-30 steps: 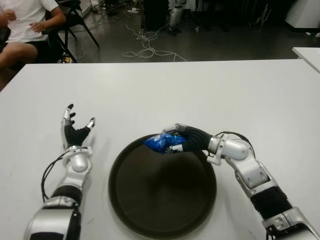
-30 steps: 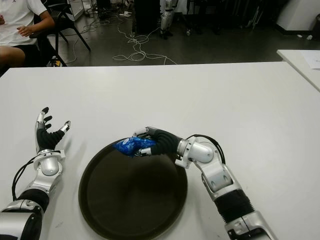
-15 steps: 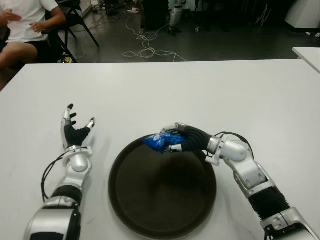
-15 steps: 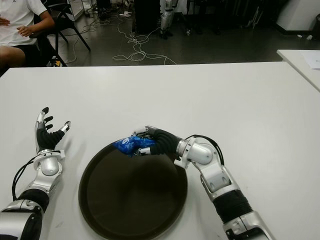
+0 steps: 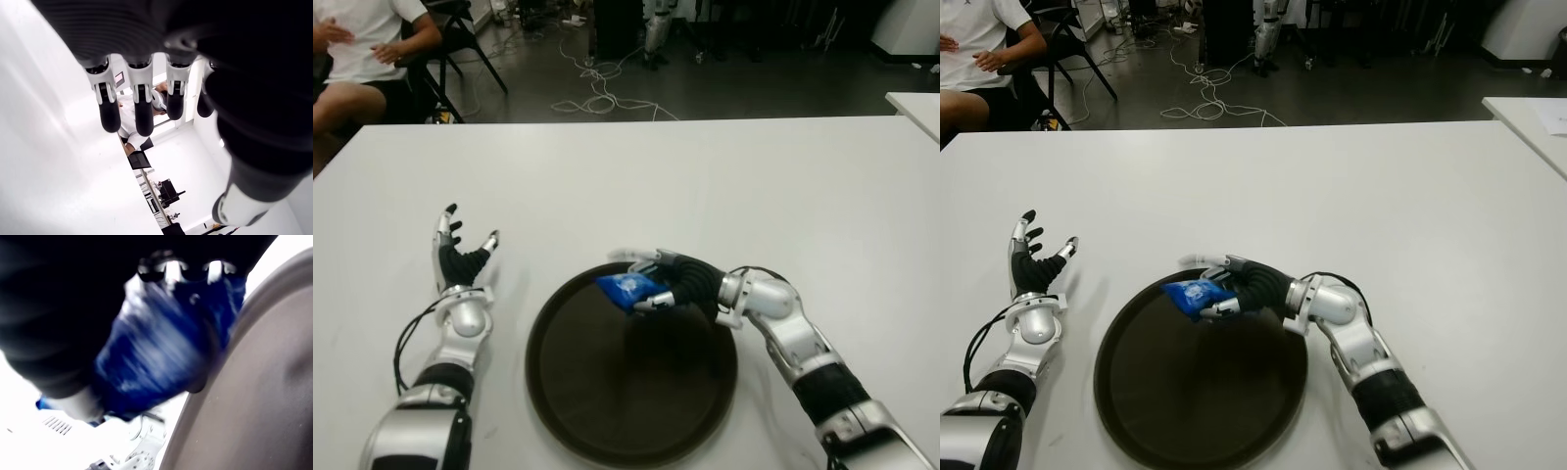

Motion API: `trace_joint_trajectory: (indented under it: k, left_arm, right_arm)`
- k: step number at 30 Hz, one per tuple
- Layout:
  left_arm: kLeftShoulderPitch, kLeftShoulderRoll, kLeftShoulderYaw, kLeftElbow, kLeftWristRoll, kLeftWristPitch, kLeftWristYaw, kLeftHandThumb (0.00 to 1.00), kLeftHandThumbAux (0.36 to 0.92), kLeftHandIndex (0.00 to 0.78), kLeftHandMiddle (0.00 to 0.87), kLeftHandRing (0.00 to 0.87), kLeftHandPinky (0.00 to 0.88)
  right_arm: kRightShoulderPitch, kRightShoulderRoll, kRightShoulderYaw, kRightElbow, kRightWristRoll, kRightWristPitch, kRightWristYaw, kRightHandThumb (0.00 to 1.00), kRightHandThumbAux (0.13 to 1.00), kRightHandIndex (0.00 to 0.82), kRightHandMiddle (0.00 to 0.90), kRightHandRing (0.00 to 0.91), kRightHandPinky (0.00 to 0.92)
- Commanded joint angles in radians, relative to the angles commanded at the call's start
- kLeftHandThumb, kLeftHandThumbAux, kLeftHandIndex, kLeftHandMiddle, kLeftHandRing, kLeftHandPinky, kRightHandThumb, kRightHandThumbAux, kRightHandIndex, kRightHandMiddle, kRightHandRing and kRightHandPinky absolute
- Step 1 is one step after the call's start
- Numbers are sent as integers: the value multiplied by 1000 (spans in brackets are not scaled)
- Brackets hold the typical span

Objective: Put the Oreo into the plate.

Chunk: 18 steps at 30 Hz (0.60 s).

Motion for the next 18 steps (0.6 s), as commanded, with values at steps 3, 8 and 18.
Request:
trace_joint_trajectory:
  k: [3, 8, 18]
  left_arm:
    - [1, -1, 1, -1, -1, 0, 2, 275, 795, 120, 120, 137, 175]
    - [1, -1, 1, -3, -1, 0, 0, 270, 790, 119, 118, 132, 160]
    - [2, 0, 0, -2, 0, -2, -2, 263, 793, 116, 115, 138, 191]
  right_arm:
    - [-5, 7, -8, 27, 7, -18, 9, 0, 607, 39, 22, 2, 1]
    - [-17, 13, -14, 62, 5, -39, 17, 0, 596, 33, 15, 0, 0]
    - [-37, 18, -19, 104, -12, -66, 19, 0, 589, 37, 14, 0, 0]
